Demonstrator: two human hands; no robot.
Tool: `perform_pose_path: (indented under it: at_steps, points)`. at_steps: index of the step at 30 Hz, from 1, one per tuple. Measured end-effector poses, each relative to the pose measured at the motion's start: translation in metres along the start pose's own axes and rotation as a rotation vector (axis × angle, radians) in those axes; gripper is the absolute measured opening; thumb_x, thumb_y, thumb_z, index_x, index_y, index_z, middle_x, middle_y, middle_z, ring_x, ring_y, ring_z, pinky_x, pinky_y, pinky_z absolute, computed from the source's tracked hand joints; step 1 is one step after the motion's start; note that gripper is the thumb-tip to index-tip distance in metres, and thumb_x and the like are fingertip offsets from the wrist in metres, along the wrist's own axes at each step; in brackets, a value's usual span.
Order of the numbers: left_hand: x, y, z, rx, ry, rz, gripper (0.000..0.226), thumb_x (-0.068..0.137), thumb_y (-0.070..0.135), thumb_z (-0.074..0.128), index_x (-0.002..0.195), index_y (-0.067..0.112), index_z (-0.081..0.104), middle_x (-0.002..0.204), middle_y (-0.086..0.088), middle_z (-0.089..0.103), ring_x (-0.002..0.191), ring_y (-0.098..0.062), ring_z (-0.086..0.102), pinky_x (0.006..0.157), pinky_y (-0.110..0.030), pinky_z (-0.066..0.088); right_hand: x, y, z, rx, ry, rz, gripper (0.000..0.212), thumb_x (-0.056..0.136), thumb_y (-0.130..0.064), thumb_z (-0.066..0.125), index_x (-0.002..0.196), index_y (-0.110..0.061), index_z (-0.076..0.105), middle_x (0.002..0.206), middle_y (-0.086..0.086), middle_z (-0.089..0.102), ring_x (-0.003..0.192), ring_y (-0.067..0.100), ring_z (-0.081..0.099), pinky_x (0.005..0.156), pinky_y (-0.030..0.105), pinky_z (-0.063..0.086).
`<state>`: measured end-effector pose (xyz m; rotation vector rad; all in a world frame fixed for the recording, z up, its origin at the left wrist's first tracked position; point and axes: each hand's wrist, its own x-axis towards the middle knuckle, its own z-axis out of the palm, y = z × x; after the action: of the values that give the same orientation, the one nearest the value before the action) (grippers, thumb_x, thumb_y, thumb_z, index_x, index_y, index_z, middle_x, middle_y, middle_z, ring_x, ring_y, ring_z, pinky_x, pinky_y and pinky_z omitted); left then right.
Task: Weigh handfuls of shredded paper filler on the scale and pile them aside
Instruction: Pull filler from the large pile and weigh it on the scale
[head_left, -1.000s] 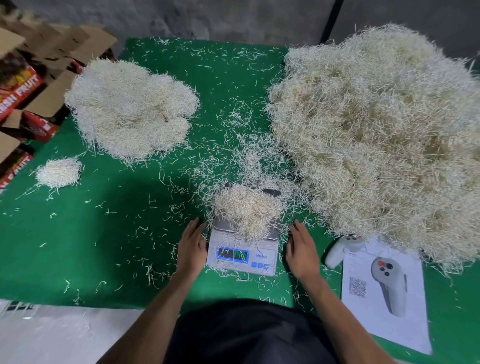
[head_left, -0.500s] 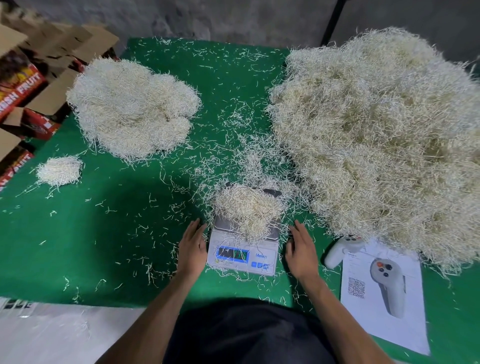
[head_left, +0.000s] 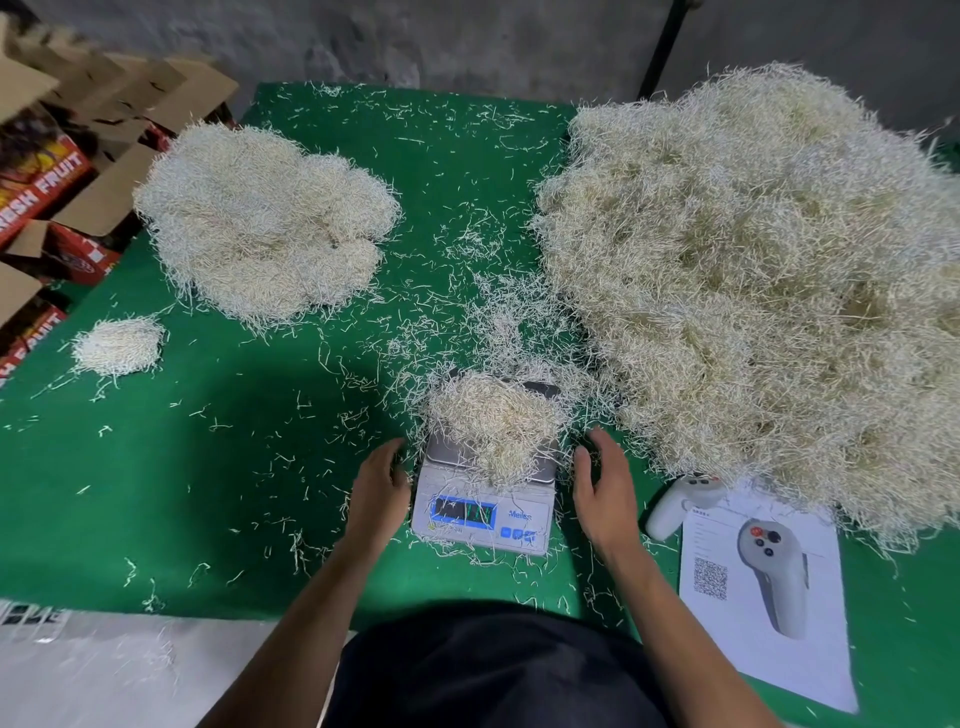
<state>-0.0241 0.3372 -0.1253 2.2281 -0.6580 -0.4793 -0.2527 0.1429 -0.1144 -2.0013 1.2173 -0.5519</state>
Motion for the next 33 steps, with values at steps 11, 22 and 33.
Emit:
perform_pose_path:
  at_steps: [11, 22, 33]
  points:
    - [0.025, 0.103, -0.001, 0.162, -0.068, 0.635, 0.024, 0.095, 0.035, 0.066, 0.118, 0.033, 0.072, 0.161, 0.005, 0.035, 0.150, -0.015, 0.022, 0.123, -0.048, 0.011, -0.003, -0.060, 0.013, -0.420, -0.068, -0.535, 0.062, 0.087, -0.085, 0.049, 0.103, -0.026, 0.059, 0.059, -0.016, 0.038, 0.049, 0.003, 0.040, 0.060, 0.024, 0.046]
    - [0.024, 0.100, 0.012, 0.299, -0.217, 0.652, 0.050, 0.082, 0.030, 0.073, 0.130, 0.034, 0.062, 0.167, 0.013, 0.017, 0.154, -0.006, -0.004, 0.123, -0.055, -0.009, -0.004, -0.075, -0.002, 0.375, -0.130, -0.093, 0.014, 0.103, -0.016, 0.053, 0.093, -0.019, 0.062, 0.063, 0.001, 0.060, 0.048, 0.007, 0.044, 0.044, 0.022, 0.038]
    - [0.023, 0.099, 0.016, 0.127, -0.051, 0.629, 0.025, 0.083, 0.021, 0.076, 0.108, 0.020, 0.072, 0.165, 0.005, 0.027, 0.154, -0.016, 0.011, 0.123, -0.050, 0.006, -0.004, -0.121, -0.033, 0.720, 0.068, -0.027, 0.018, 0.085, -0.039, 0.054, 0.069, -0.037, 0.063, 0.056, -0.009, 0.047, 0.050, 0.009, 0.030, 0.044, 0.027, 0.023]
